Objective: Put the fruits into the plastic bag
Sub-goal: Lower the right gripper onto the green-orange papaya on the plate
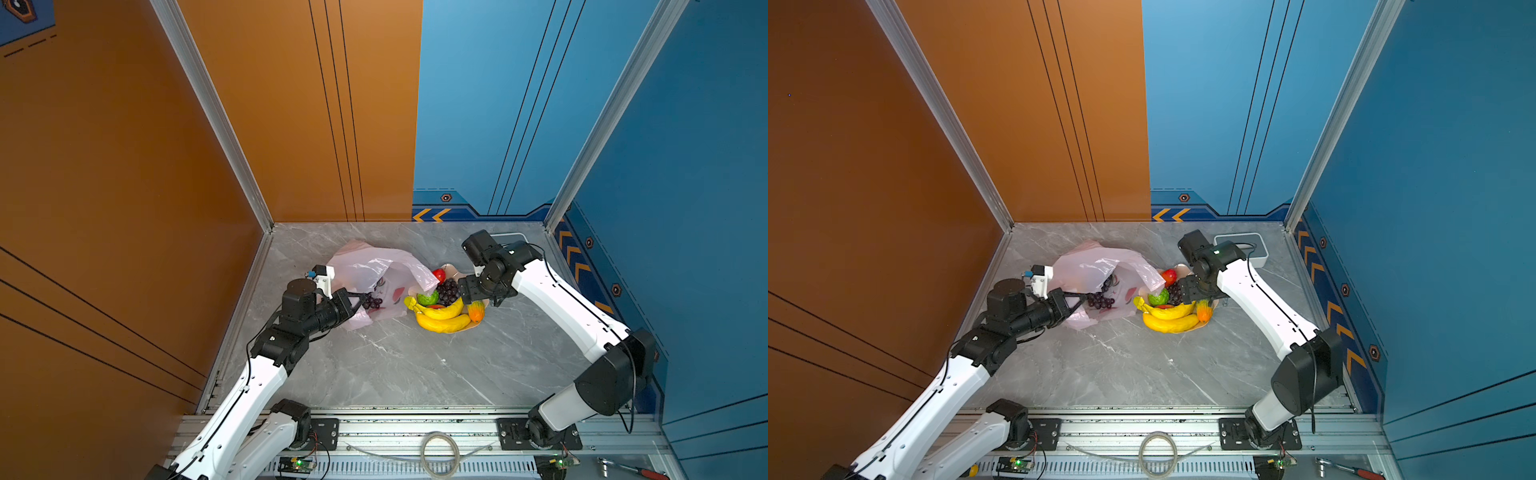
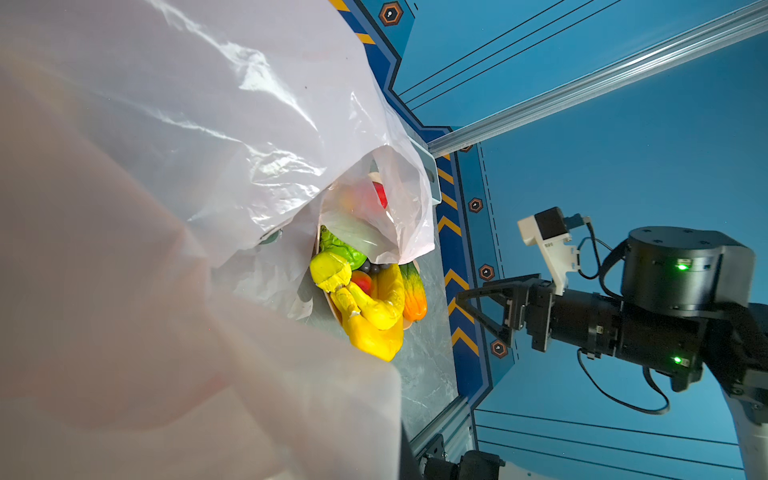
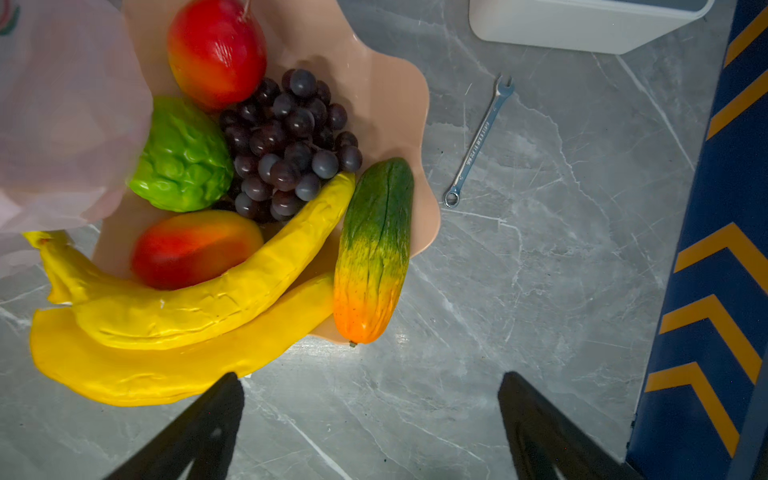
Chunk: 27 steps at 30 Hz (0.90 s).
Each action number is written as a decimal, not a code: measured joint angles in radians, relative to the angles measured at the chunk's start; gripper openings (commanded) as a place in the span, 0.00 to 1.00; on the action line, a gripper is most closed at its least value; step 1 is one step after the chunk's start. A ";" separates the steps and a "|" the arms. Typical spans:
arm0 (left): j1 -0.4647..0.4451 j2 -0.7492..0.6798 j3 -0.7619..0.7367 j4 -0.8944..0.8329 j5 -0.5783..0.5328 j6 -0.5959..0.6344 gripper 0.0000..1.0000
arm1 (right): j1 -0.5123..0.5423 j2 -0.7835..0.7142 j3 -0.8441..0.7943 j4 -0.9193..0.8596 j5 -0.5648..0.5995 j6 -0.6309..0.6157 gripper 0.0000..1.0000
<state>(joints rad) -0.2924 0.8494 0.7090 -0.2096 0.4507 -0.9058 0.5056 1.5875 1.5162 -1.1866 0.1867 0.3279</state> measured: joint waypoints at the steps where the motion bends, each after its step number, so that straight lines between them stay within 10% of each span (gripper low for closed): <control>1: 0.000 0.001 0.000 0.000 0.000 0.000 0.00 | 0.003 0.014 -0.006 0.000 0.004 -0.003 0.93; 27: 0.006 0.002 0.010 -0.004 0.000 0.000 0.00 | 0.012 0.204 -0.066 0.047 0.081 -0.051 0.79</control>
<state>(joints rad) -0.2867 0.8513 0.7193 -0.2138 0.4511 -0.9058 0.5175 1.7912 1.4502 -1.1400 0.2676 0.2764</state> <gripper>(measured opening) 0.045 0.812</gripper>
